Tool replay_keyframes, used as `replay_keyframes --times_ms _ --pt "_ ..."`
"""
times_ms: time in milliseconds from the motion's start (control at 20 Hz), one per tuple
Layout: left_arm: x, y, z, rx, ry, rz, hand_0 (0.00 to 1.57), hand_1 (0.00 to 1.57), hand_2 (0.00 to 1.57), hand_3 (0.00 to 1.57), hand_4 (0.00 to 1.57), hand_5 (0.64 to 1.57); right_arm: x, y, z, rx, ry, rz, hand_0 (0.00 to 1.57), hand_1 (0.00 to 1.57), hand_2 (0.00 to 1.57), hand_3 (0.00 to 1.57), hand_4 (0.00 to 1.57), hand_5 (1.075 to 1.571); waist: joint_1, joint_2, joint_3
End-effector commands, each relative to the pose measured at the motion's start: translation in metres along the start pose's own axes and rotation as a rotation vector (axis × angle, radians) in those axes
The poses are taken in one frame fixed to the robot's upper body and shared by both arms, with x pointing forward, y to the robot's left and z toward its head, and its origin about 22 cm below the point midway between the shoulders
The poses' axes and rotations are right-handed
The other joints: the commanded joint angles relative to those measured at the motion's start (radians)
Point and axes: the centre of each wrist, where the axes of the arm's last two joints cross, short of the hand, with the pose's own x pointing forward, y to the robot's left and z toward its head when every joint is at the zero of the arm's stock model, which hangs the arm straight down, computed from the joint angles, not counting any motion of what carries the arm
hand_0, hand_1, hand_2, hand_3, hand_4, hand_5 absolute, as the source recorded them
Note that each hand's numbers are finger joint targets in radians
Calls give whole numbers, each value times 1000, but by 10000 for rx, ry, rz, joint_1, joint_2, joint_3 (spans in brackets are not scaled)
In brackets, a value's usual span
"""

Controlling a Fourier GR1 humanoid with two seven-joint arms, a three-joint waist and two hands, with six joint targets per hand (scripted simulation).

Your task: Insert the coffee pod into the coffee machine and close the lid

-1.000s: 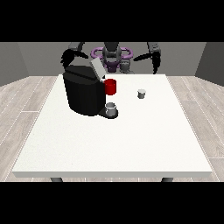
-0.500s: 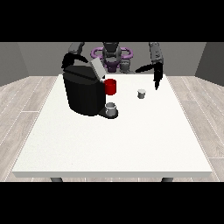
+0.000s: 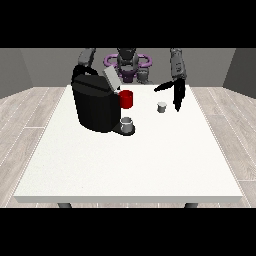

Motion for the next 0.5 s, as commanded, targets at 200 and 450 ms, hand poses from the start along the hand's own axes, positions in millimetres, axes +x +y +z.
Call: replay_keyframes --times_ms 200,450 --pt "-24 -9 -6 -352 688 -961 223 223 529 222 0 1571 -2 14 -4 -277 494 331 0 0 0 0 412 1571 3 -267 -2" --pt "-20 -15 -10 -412 1159 -1736 758 758 820 513 0 1571 -15 -28 -7 -83 626 192 0 0 0 0 386 1571 -39 -342 3"
